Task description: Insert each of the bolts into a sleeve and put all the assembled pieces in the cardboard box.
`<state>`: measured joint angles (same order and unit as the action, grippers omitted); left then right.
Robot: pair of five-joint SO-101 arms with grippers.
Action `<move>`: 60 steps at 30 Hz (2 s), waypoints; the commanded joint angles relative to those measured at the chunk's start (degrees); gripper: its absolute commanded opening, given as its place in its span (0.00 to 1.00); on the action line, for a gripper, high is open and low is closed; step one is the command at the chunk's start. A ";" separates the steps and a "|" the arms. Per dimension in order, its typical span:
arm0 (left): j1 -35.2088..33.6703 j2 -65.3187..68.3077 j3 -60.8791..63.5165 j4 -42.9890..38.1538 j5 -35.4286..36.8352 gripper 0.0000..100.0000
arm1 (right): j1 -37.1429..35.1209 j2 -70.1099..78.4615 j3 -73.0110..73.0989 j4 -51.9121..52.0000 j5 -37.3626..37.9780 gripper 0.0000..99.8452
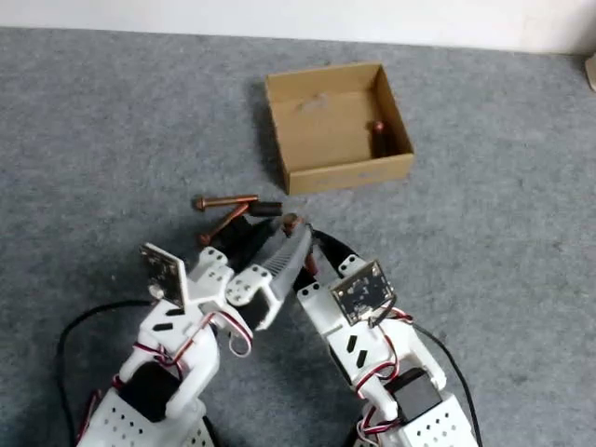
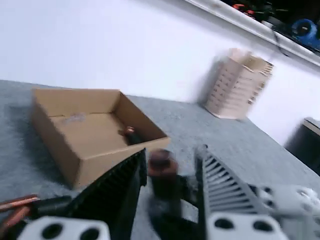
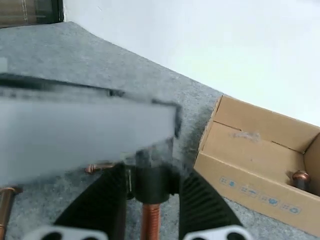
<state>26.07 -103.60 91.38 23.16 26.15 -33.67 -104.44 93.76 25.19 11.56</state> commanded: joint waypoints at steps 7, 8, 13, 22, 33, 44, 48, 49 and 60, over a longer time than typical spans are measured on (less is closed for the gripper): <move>-14.46 -0.40 -4.00 -0.18 7.12 0.02 | 1.45 -0.66 -0.66 -1.89 0.97 0.01; -14.81 -0.31 -3.65 -0.97 7.12 0.01 | 2.33 -0.66 -0.57 -1.89 0.97 0.01; -17.01 -0.13 2.86 -8.97 7.38 0.01 | 4.70 -0.22 -0.57 -1.98 0.97 0.01; -12.53 5.93 5.76 -15.38 6.68 0.01 | 4.97 0.04 -1.10 1.27 4.66 0.01; -17.98 22.29 0.66 -20.66 6.42 0.01 | 14.73 22.81 -23.43 2.15 5.27 0.00; -17.98 41.01 -7.78 -20.75 6.33 0.01 | 20.00 83.03 -73.10 2.42 5.36 0.00; -18.07 44.44 -9.54 -20.84 6.33 0.01 | 21.14 101.58 -88.84 5.93 5.45 0.00; -18.07 44.97 -9.80 -20.84 6.33 0.01 | 21.32 105.80 -93.05 7.52 5.45 0.00; -17.80 45.58 -10.07 -20.84 6.33 0.01 | 26.68 140.79 -126.99 20.79 5.45 0.00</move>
<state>8.84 -58.15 84.62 3.74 32.84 -8.62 32.62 -24.13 44.44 16.48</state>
